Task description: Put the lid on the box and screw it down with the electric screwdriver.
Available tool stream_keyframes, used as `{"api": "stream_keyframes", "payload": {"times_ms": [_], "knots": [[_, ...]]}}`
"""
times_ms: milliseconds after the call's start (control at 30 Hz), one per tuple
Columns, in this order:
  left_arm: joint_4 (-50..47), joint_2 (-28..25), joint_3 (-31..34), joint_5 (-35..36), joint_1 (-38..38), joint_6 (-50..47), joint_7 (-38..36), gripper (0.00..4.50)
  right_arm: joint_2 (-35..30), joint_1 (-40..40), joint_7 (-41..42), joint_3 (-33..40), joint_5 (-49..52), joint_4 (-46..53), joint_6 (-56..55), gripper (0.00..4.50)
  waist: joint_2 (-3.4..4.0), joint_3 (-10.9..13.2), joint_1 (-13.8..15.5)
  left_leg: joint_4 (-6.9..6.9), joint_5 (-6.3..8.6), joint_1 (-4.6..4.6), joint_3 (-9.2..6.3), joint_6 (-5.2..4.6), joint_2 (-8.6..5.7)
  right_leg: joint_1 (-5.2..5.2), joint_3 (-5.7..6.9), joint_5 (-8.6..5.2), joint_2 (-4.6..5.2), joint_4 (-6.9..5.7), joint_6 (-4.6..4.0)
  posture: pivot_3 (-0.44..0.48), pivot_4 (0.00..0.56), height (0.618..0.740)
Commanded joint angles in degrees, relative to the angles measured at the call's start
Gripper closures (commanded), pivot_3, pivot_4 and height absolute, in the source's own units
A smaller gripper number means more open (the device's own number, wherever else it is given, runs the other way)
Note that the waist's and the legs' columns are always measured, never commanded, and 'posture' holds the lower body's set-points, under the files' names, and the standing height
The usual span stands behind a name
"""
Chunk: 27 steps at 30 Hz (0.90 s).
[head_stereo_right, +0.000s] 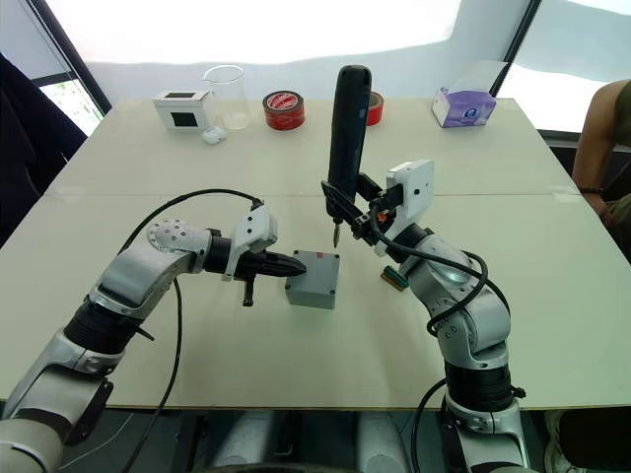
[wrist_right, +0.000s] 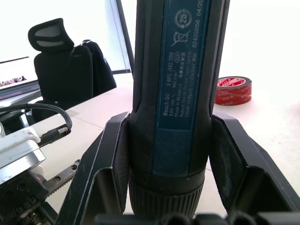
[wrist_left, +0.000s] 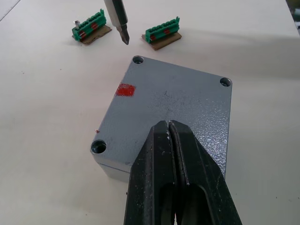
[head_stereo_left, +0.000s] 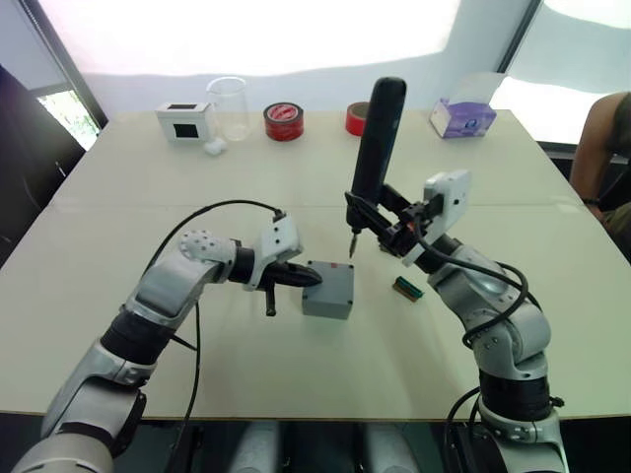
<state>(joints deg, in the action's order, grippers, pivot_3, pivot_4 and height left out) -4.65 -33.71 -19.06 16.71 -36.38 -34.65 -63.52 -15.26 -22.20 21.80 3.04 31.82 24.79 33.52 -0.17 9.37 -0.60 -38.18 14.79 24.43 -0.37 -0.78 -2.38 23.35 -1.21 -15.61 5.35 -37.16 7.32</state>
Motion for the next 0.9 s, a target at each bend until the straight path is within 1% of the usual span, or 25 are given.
{"api": "stream_keyframes", "payload": {"times_ms": [33, 267, 667, 900], "knots": [[0.6, -0.4, -1.1, -1.5, 1.2, -0.6, 0.2, 4.50, 0.0, -0.5, 0.4, 0.0, 0.4, 2.9, -1.7, 2.70, 0.00, 0.0, 0.0, 0.00, 0.00, 0.00, 0.00, 0.00, 0.00, 0.00, 0.00, 0.00, 0.00, 0.00, 0.00, 0.000, 0.150, 0.740], [0.4, -0.6, -1.0, -1.5, 1.5, -0.7, 0.5, 4.50, -1.3, 1.0, 2.0, -1.4, -1.9, 1.7, -3.2, 2.70, 0.00, 0.0, 0.0, 0.00, 0.00, 0.00, 0.00, 0.00, 0.00, 0.00, 0.00, 0.00, 0.00, 0.00, 0.00, 0.000, 0.150, 0.740], [0.0, -0.7, -0.8, -1.4, 1.7, -1.0, 0.8, 4.50, -0.6, 2.6, 2.7, -2.7, -5.7, -1.5, -8.1, 2.70, 0.00, 0.0, 0.0, 0.00, 0.00, -0.01, 0.00, 0.00, 0.00, 0.00, 0.00, 0.00, 0.00, 0.00, 0.00, 0.000, 0.150, 0.740], [0.8, -0.6, -1.1, -1.8, 1.6, -0.5, 0.7, 4.50, -3.3, 8.0, 5.9, -5.8, -6.5, -0.6, -7.0, 2.70, -0.06, 0.0, 0.0, 0.00, 0.02, -0.13, -0.01, -0.03, 0.00, -0.15, 0.01, 0.00, 0.00, 0.03, -0.01, 0.000, 0.150, 0.740]]}}
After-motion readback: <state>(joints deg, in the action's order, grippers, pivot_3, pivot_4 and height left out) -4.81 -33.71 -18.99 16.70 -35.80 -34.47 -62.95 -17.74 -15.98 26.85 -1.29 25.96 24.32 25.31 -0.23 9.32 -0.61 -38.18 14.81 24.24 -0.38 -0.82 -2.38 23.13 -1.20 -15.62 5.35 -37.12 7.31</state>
